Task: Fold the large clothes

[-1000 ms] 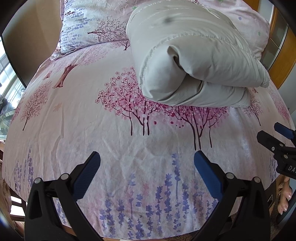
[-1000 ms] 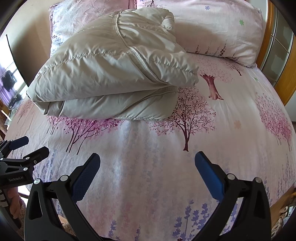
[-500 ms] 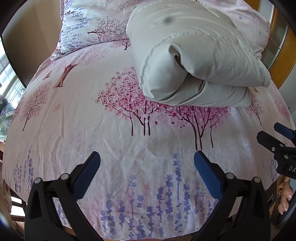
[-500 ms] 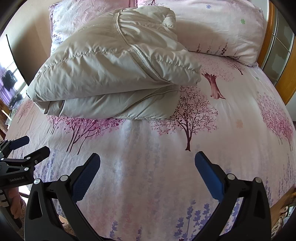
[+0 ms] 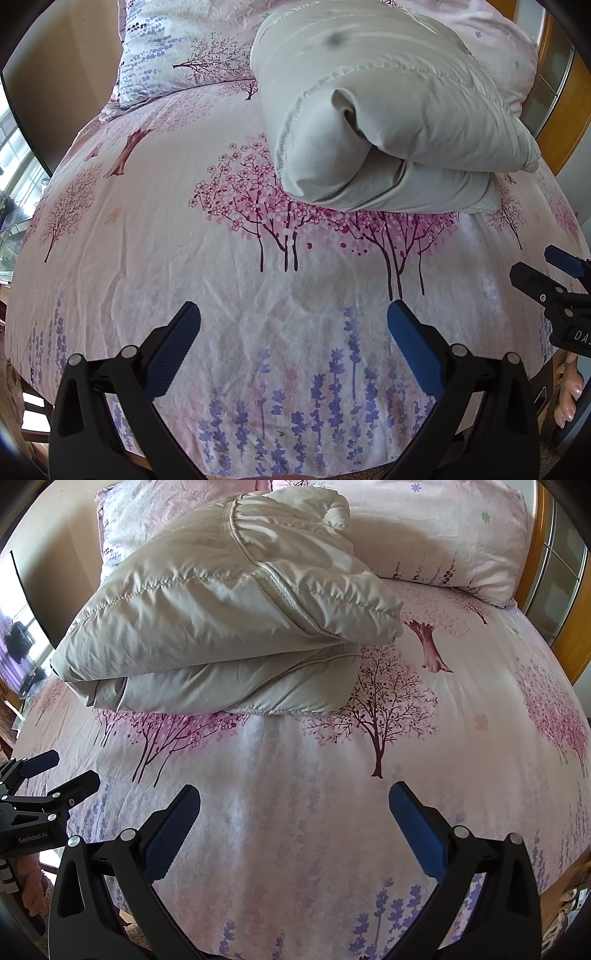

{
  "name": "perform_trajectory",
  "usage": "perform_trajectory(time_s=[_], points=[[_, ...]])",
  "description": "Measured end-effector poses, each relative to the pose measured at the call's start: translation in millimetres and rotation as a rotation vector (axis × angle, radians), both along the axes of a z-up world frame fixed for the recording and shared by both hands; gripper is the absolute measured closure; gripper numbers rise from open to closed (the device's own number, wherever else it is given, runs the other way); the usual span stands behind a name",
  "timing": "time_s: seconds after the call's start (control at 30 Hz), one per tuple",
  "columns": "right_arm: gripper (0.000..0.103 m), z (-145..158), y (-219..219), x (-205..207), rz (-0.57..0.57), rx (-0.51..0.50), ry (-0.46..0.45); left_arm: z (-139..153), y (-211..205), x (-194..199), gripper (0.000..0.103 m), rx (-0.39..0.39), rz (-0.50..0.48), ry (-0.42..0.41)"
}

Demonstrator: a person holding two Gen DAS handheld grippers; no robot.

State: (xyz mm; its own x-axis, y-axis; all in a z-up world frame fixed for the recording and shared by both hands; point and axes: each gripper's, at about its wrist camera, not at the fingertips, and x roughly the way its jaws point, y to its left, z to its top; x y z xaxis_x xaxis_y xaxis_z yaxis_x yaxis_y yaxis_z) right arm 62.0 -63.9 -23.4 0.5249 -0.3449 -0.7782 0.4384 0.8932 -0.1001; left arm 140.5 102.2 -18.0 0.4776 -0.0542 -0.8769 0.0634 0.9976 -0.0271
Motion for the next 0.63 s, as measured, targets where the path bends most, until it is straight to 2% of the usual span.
perform_trajectory(time_s=[0.63], points=[[0.001, -2.5, -1.1, 1.2, -0.004, 0.006, 0.001, -3.2, 2.6, 2.6, 0.002, 0.001, 0.012, 0.000]])
